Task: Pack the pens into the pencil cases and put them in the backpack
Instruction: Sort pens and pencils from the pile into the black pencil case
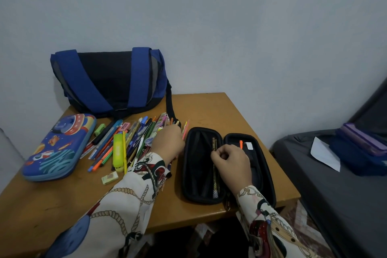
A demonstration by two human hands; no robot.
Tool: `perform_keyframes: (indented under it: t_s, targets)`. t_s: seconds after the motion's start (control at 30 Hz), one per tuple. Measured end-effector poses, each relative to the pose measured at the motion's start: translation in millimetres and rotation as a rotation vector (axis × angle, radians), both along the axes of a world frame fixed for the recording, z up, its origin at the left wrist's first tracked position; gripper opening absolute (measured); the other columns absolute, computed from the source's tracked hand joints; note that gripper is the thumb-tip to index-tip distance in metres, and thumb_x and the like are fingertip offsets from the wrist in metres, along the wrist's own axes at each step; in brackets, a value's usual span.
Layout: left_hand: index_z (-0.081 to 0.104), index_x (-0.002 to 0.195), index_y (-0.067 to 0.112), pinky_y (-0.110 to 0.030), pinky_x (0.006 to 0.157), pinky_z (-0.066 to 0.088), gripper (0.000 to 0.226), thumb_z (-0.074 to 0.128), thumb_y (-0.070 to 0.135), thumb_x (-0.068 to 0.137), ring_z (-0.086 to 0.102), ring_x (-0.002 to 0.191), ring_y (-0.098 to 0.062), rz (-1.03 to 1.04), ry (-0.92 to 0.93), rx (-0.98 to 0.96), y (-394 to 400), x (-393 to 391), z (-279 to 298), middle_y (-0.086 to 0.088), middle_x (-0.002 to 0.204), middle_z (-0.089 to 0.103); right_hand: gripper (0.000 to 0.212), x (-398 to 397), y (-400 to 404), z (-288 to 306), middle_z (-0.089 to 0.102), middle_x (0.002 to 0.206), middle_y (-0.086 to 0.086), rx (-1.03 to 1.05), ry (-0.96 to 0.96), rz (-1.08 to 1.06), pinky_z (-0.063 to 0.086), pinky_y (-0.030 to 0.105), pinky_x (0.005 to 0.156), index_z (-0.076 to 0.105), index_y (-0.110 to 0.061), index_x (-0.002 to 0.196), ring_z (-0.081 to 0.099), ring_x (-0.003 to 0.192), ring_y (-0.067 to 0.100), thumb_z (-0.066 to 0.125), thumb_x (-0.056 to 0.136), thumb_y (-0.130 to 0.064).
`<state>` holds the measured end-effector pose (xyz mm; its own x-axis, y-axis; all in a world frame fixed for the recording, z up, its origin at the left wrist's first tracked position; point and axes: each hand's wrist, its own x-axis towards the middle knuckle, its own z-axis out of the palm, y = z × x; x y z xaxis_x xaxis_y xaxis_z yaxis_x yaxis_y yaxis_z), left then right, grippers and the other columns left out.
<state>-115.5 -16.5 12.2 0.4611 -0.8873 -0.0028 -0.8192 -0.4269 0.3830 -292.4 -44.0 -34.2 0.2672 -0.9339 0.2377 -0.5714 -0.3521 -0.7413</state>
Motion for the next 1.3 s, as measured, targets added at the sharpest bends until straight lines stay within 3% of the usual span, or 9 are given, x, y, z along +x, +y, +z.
perform_keyframes:
  t_s: [0.1,0.27,0.47,0.67,0.77,0.97,1.07,1.17,1.3]
  targets:
    - [0.039,0.053,0.009,-0.028,0.044,0.030,0.038,0.061,0.010,0.084,0.042,0.047,-0.018,0.001,0.093,-0.097,1.6,-4.5,7.5,-0.004,0.053,0.040,0.029,0.7,-1.0,-1.0,0.054,0.063,-0.004,-0.008,-0.002,-0.003,0.048,0.046,0.089,0.052,-0.024,0.057,0.055,0.072,0.014,0.062,0.084,-0.026]
    - [0.058,0.063,0.009,-0.033,0.057,0.049,0.025,0.064,0.019,0.084,0.055,0.056,-0.023,-0.059,0.182,0.009,6.4,-27.1,3.4,-0.007,0.061,0.057,0.027,0.9,-0.9,-1.4,0.055,0.064,-0.004,-0.019,0.002,-0.006,0.049,0.046,0.086,0.055,-0.022,0.059,0.054,0.071,0.014,0.063,0.085,-0.026]
    - [0.042,0.056,0.014,-0.026,0.044,0.031,0.038,0.060,0.016,0.088,0.038,0.043,-0.019,-0.081,0.089,0.067,11.8,-43.8,-9.9,-0.001,0.051,0.037,0.028,1.2,-0.5,-1.9,0.054,0.064,-0.004,-0.025,-0.005,-0.010,0.049,0.047,0.085,0.054,-0.023,0.058,0.053,0.071,0.014,0.063,0.084,-0.027]
    - [0.056,0.064,0.013,-0.029,0.049,0.042,0.029,0.061,0.022,0.091,0.054,0.054,-0.022,-0.136,0.005,0.068,16.2,-48.2,-12.4,-0.003,0.059,0.050,0.027,1.2,0.1,-1.3,0.055,0.065,-0.004,-0.024,-0.005,-0.013,0.048,0.045,0.085,0.056,-0.021,0.059,0.054,0.072,0.015,0.063,0.084,-0.026]
    - [0.070,0.078,0.011,-0.028,0.051,0.042,0.023,0.057,0.024,0.093,0.055,0.058,-0.024,-0.179,0.004,0.088,19.3,-50.5,-9.7,-0.002,0.061,0.053,0.026,1.6,-0.2,-1.7,0.056,0.065,-0.004,-0.029,-0.005,-0.018,0.049,0.046,0.084,0.058,-0.020,0.059,0.054,0.073,0.015,0.063,0.084,-0.025]
    - [0.069,0.076,0.022,-0.026,0.051,0.038,0.025,0.054,0.026,0.096,0.049,0.055,-0.020,-0.242,-0.002,0.137,24.5,-53.7,-7.1,0.001,0.061,0.052,0.026,1.2,-0.3,-1.5,0.056,0.067,-0.005,-0.025,0.004,-0.009,0.049,0.047,0.083,0.058,-0.023,0.060,0.055,0.073,0.014,0.063,0.085,-0.027]
    - [0.072,0.085,0.026,-0.026,0.051,0.040,0.021,0.054,0.024,0.095,0.057,0.062,-0.022,-0.264,0.018,0.147,24.6,-52.2,-6.6,0.002,0.067,0.057,0.027,1.4,0.0,-1.0,0.056,0.066,-0.005,-0.030,0.013,-0.013,0.049,0.046,0.083,0.057,-0.024,0.059,0.054,0.073,0.013,0.063,0.086,-0.027]
    - [0.073,0.102,0.030,-0.028,0.056,0.046,0.019,0.056,0.024,0.096,0.058,0.066,-0.019,-0.274,0.040,0.141,24.5,-50.6,-7.1,0.004,0.074,0.059,0.028,1.4,1.3,0.0,0.055,0.067,-0.006,-0.026,0.011,-0.015,0.048,0.046,0.083,0.055,-0.026,0.059,0.053,0.074,0.012,0.063,0.086,-0.028]
    - [0.075,0.093,0.021,-0.036,0.072,0.057,0.017,0.058,0.023,0.094,0.066,0.078,-0.022,-0.255,0.092,0.087,25.6,-47.5,-6.1,-0.001,0.084,0.069,0.028,1.1,1.2,-0.9,0.056,0.066,-0.005,-0.031,0.004,-0.013,0.049,0.046,0.083,0.056,-0.025,0.059,0.054,0.073,0.013,0.063,0.086,-0.028]
